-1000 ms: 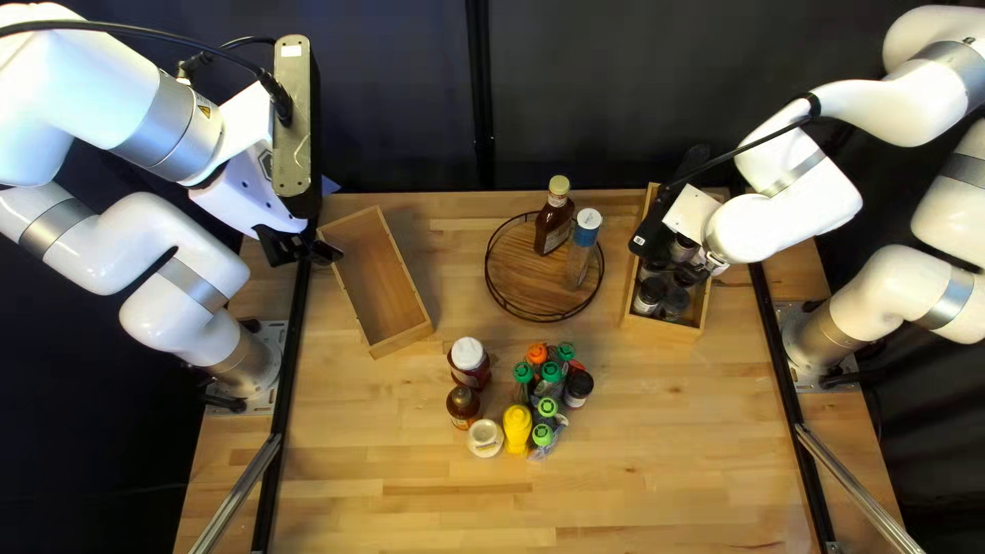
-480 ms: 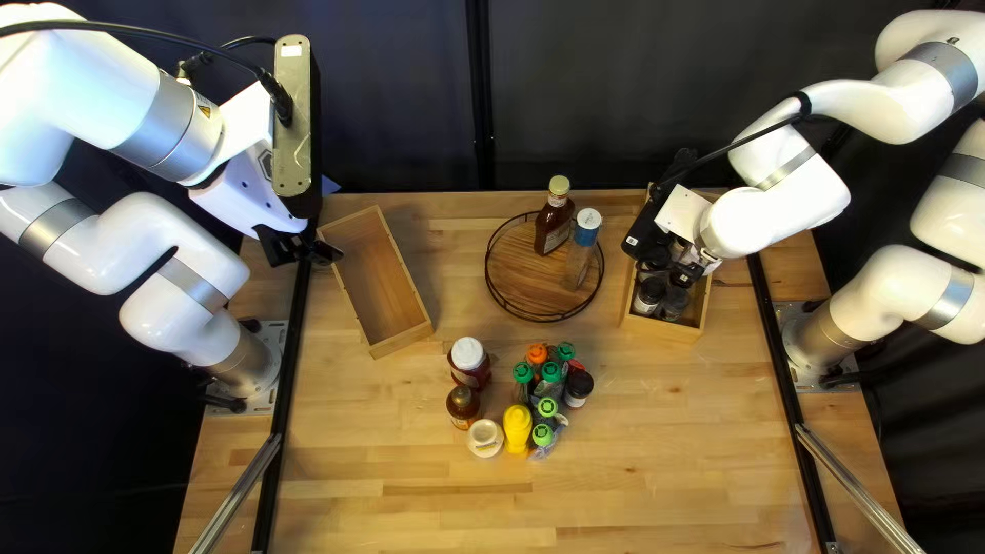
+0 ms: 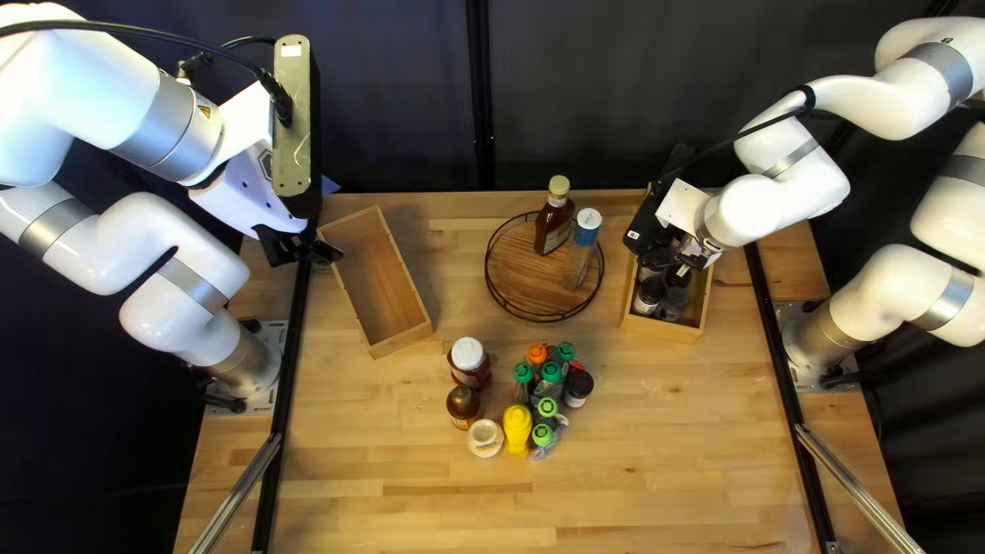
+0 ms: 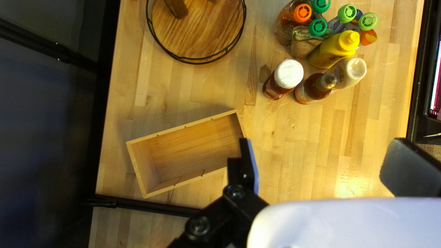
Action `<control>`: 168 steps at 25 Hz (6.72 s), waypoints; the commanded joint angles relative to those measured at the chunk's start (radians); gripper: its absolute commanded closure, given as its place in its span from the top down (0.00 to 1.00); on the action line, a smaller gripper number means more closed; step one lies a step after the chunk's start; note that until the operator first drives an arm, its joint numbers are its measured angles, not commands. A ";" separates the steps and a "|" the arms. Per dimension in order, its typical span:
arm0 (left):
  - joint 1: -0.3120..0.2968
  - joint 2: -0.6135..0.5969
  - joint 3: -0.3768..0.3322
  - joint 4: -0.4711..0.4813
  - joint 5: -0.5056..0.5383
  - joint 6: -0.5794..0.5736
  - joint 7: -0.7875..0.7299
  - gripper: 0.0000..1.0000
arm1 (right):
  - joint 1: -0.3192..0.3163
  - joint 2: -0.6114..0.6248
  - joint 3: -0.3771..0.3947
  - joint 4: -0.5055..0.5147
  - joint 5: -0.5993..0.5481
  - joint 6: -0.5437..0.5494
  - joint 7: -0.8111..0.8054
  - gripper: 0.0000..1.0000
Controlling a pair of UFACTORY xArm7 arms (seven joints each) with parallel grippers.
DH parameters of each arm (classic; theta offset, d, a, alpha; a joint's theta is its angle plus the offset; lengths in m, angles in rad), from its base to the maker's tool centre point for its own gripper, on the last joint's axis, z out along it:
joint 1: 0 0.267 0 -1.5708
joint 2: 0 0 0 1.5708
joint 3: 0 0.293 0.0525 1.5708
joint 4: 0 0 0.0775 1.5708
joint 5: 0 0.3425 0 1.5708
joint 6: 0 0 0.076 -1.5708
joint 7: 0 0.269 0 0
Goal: Separate condiments, baby food and spices and place it in 3 different racks/containers
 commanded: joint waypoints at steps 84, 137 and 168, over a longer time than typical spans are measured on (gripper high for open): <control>0.000 0.000 0.000 0.000 0.000 0.000 0.000 1.00 | 1.184 1.061 -0.861 0.351 0.690 -0.607 0.016 0.01; 0.000 0.000 0.000 0.000 0.000 0.000 0.000 1.00 | 1.615 1.693 -1.676 -0.137 0.954 -0.475 -0.441 0.01; 0.000 0.000 0.000 0.000 0.000 0.000 0.000 1.00 | 1.708 1.614 -1.738 0.018 1.009 -0.543 -0.631 1.00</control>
